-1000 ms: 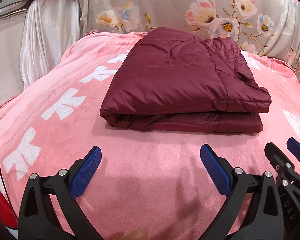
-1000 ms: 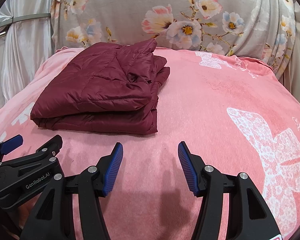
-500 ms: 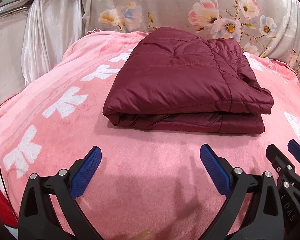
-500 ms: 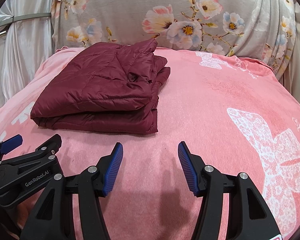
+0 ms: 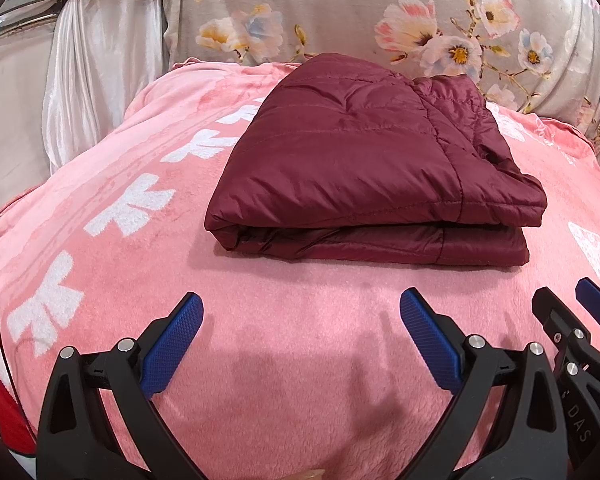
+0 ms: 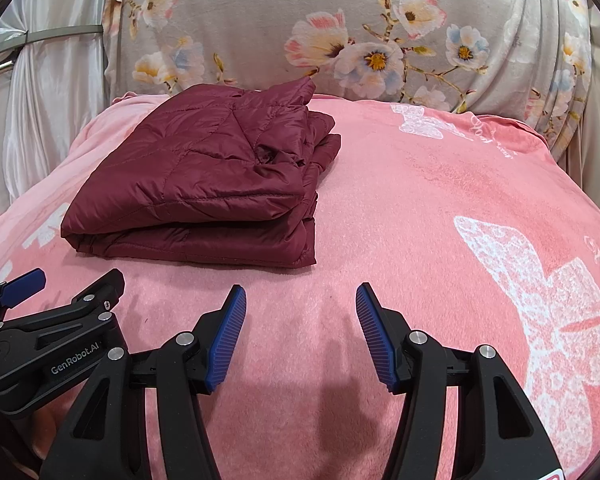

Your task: Fold large clothes

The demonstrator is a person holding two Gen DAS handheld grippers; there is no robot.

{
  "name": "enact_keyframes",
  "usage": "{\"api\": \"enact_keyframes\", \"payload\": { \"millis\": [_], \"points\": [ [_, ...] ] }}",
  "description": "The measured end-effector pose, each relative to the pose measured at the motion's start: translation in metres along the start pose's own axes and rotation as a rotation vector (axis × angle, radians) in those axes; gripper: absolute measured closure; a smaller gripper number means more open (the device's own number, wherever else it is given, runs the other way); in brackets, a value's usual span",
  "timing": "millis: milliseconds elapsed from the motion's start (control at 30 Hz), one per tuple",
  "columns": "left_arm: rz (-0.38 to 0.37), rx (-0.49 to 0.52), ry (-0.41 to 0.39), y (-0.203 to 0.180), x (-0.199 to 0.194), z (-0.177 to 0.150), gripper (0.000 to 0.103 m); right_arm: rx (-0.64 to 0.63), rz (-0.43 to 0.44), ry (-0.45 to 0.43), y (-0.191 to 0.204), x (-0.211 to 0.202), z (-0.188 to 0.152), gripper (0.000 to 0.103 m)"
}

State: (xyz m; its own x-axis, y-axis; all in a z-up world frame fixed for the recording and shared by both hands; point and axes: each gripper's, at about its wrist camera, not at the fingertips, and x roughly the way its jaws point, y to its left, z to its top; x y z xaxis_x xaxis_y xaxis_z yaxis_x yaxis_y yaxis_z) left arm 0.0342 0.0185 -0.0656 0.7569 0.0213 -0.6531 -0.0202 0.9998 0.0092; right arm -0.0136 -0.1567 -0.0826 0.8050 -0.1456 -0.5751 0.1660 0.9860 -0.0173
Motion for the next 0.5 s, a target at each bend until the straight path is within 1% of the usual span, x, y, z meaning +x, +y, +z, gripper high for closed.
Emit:
{"api": "enact_keyframes", "payload": {
  "millis": [300,500],
  "points": [
    [-0.019,-0.004,0.010,0.0020,0.0022,-0.0004,0.008,0.000,-0.001,0.000,0.0007,0.0000,0.0000,0.047],
    [-0.001,-0.001,0.006,0.0014,0.0021,-0.0001,0.009,0.000,-0.001,0.000,0.0004,0.0002,0.0001,0.047]
  ]
}}
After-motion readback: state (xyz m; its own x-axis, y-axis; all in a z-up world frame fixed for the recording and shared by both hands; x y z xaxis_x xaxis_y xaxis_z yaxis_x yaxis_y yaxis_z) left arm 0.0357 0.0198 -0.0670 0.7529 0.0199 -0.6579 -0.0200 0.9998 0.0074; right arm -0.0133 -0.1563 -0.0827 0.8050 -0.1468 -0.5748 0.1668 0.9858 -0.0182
